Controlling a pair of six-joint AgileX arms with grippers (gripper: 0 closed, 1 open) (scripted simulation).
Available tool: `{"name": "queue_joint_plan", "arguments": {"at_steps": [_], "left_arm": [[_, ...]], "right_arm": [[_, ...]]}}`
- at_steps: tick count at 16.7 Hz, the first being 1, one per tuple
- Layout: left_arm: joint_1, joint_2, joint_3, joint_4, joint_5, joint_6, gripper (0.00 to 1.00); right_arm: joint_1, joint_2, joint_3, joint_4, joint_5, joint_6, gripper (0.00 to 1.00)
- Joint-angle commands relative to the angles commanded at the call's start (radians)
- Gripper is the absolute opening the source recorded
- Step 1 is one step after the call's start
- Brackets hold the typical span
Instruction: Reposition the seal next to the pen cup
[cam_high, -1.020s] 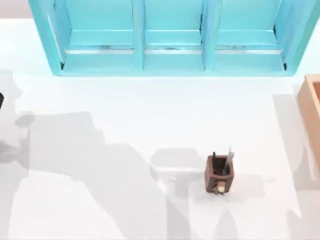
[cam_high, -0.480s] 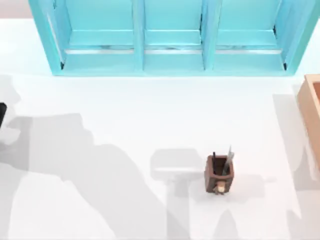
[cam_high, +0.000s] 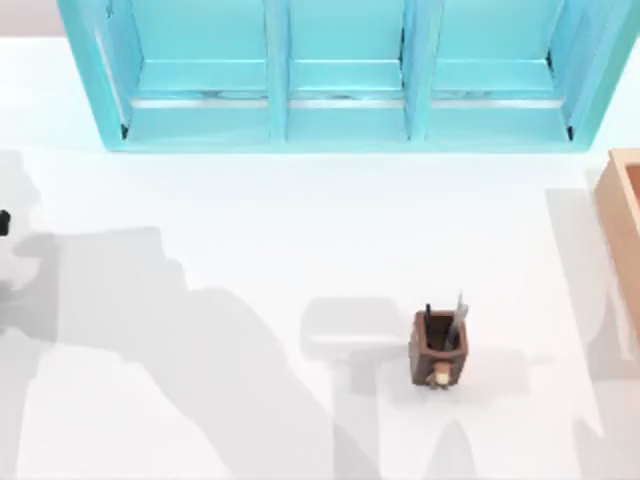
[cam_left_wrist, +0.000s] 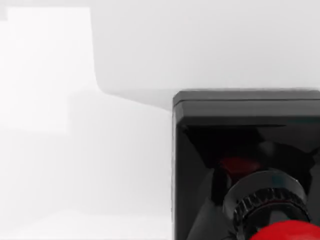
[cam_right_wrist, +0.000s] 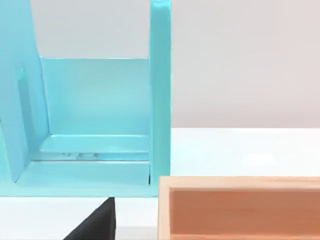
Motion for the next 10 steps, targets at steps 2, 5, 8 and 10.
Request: {"name": "queue_joint_plan", "arguments": {"at_steps": [2,5,8,10], "left_arm": [[0.0,0.0,0.0,0.0,0.0,0.0,0.1],[0.0,0.0,0.0,0.0,0.0,0.0,0.0],[0.0,0.0,0.0,0.0,0.0,0.0,0.0],[0.0,0.0,0.0,0.0,0.0,0.0,0.0]], "right_arm": [[0.0,0.0,0.0,0.0,0.0,0.0,1.0],[0.0,0.0,0.0,0.0,0.0,0.0,1.0],[0.0,0.0,0.0,0.0,0.0,0.0,1.0],[0.0,0.0,0.0,0.0,0.0,0.0,1.0]]}}
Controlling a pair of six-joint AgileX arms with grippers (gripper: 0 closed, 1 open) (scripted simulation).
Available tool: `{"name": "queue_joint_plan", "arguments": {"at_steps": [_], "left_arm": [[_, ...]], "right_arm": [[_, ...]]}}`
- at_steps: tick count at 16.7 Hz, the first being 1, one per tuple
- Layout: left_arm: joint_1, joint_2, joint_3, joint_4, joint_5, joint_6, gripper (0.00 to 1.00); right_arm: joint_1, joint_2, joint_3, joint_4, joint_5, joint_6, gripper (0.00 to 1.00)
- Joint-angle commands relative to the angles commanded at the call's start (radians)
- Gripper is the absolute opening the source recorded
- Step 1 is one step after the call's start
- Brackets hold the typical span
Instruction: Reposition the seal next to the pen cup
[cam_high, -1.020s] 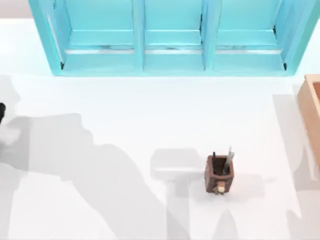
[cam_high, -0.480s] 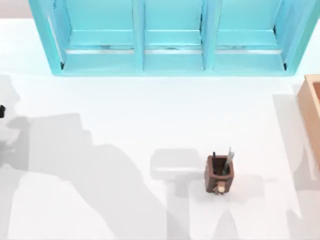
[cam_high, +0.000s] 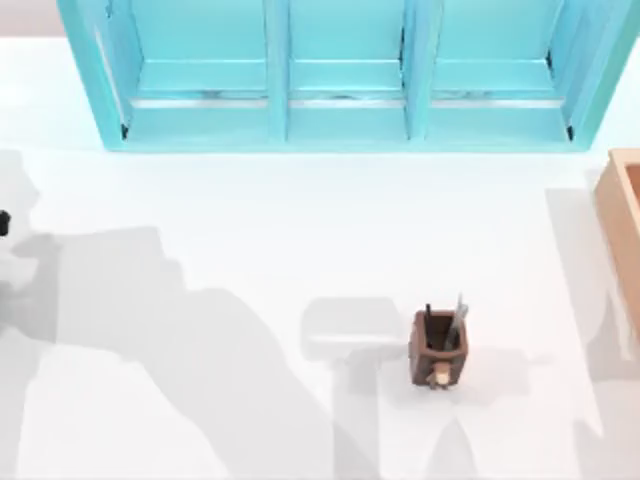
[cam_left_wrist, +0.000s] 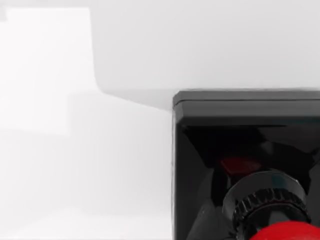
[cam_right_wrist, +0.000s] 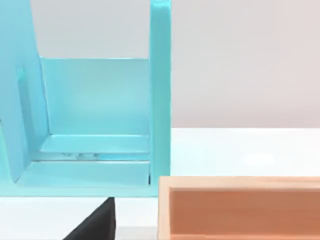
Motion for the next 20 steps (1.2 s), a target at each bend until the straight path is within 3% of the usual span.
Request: {"name": "queue_joint_plan", "arguments": {"at_steps": [5,15,20], "left_arm": [[-0.037,-0.002,0.039,-0.039,0.0,-0.031,0.0],[-0.384,-0.092,0.414,-0.511,-0.001,-0.382,0.0],[-0.397,-0.096,0.427,-0.526,0.0,-0.397,0.0]], "right_arm": [[0.0,0.0,0.0,0.0,0.0,0.0,1.0],[0.0,0.0,0.0,0.0,0.0,0.0,1.0],[0.0,0.0,0.0,0.0,0.0,0.0,1.0]]}}
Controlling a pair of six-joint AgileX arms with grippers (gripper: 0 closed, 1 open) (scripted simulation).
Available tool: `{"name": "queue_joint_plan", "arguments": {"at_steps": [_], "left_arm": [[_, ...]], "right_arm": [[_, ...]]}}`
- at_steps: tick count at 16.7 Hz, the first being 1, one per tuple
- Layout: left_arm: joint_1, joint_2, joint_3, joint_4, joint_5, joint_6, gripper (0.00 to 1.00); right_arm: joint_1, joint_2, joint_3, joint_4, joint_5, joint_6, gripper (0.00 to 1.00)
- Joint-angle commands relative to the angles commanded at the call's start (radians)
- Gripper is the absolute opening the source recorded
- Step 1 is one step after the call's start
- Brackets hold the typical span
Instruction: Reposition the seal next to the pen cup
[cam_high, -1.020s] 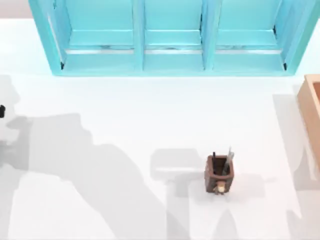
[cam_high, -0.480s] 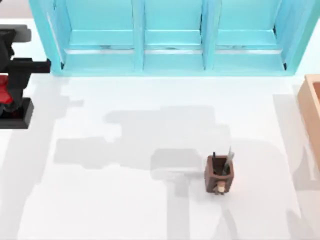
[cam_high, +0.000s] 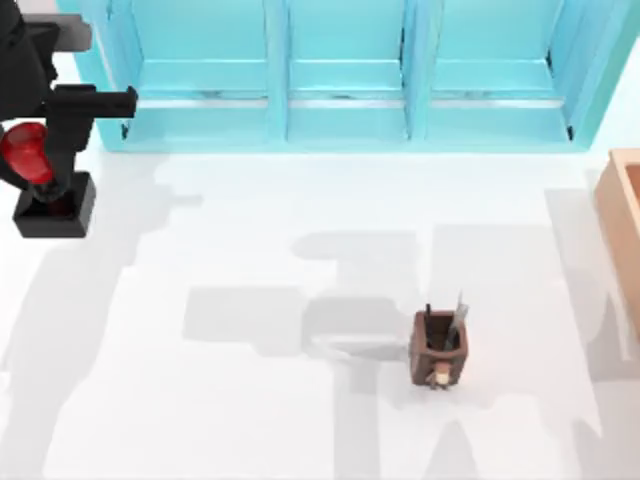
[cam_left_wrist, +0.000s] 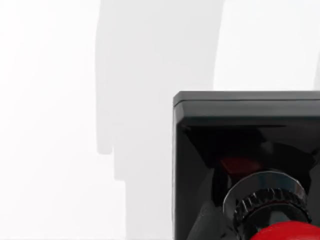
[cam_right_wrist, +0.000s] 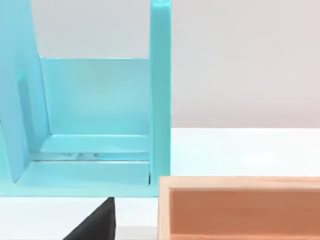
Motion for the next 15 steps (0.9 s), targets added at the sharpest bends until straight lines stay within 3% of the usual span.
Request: {"name": "queue_joint_plan", "arguments": {"at_steps": [5,12,15], "left_arm": [[-0.114,0.049,0.026,0.012,0.0,-0.108,0.0],[-0.553,0.175,0.075,0.085,0.003,-0.547,0.0],[-0.668,0.202,0.083,0.118,0.002,-0.666,0.0]], "right_arm": [[0.0,0.0,0.0,0.0,0.0,0.0,1.0],[0.0,0.0,0.0,0.0,0.0,0.0,1.0],[0.0,0.0,0.0,0.0,0.0,0.0,1.0]]}}
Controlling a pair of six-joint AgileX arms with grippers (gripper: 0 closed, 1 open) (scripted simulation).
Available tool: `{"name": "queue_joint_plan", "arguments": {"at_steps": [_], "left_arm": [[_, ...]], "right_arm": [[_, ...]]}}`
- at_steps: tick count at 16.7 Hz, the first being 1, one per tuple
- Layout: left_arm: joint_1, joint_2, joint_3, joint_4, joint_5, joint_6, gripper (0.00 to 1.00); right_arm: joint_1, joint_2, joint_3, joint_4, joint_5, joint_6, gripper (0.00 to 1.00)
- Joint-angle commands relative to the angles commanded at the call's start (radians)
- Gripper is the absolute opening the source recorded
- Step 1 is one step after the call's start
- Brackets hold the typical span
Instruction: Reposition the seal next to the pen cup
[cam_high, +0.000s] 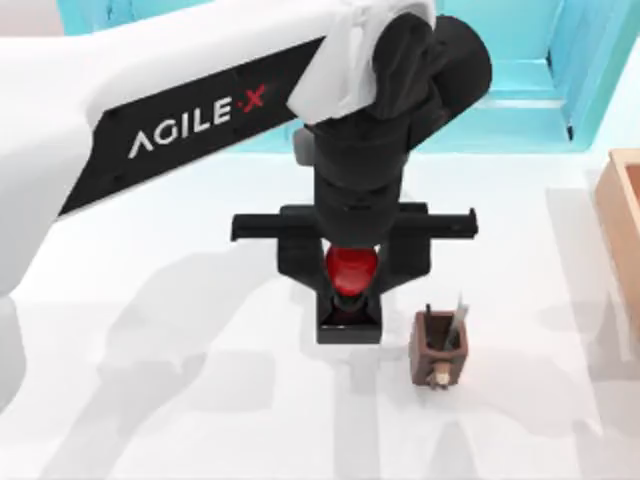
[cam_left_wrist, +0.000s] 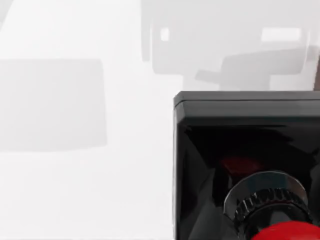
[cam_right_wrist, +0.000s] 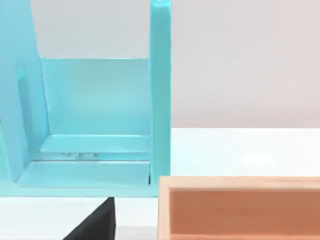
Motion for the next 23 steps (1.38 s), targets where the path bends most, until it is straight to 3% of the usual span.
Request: {"name": "queue_joint_plan", "arguments": {"at_steps": [15,23], "left_arm": [[-0.025,0.006,-0.058,0.068,-0.001,-0.026,0.0],[-0.025,0.006,-0.058,0.068,-0.001,-0.026,0.6]], "right_arm": [[0.0,0.0,0.0,0.0,0.0,0.0,1.0],[0.0,0.0,0.0,0.0,0.0,0.0,1.0]]}}
